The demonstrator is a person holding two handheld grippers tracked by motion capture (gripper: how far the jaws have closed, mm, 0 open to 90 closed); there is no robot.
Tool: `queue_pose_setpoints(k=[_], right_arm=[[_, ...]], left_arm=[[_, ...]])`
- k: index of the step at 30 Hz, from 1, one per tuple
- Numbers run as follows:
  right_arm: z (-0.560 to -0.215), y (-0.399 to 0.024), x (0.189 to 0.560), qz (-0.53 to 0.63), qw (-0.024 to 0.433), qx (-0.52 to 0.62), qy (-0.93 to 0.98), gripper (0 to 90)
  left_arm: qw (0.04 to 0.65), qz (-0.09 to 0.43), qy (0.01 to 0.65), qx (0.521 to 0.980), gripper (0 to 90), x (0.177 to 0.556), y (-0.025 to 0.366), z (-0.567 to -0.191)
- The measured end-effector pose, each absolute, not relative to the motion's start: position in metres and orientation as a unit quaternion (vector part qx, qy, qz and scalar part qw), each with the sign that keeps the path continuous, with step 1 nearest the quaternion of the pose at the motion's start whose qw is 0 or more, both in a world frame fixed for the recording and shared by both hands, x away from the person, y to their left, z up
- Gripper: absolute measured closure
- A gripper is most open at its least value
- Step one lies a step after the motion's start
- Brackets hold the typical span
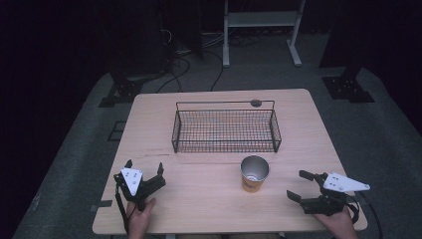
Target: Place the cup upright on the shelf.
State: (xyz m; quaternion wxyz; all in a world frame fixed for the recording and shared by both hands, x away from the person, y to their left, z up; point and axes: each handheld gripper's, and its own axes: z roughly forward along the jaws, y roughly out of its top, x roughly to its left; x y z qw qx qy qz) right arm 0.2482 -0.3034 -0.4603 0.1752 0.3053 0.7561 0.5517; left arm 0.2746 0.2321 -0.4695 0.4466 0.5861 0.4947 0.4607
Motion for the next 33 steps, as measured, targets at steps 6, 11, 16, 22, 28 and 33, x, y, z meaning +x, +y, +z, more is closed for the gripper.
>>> queue_pose_setpoints(k=[6, 11, 16, 22, 28, 33], right_arm=[[-0.457, -0.291, 0.252, 0.551, 0.168, 0.292, 0.764, 13.0], [-0.457, -0.280, 0.255, 0.548, 0.160, 0.284, 0.770, 13.0], [-0.454, -0.267, 0.260, 0.544, 0.153, 0.275, 0.777, 12.8], [-0.451, -0.258, 0.264, 0.544, 0.146, 0.270, 0.781, 12.6], [-0.449, -0.248, 0.269, 0.539, 0.140, 0.264, 0.787, 12.6], [-0.448, -0.242, 0.271, 0.533, 0.140, 0.260, 0.793, 12.5]], left_arm=[[0.446, 0.461, 0.495, 0.586, 0.0, 0.275, 0.232, -0.470], [0.447, 0.461, 0.494, 0.586, 0.0, 0.275, 0.232, -0.470], [0.447, 0.461, 0.494, 0.586, 0.0, 0.275, 0.232, -0.470], [0.446, 0.462, 0.494, 0.586, 0.0, 0.275, 0.232, -0.470], [0.446, 0.462, 0.494, 0.586, 0.0, 0.275, 0.232, -0.470], [0.446, 0.462, 0.494, 0.586, 0.0, 0.275, 0.232, -0.470]])
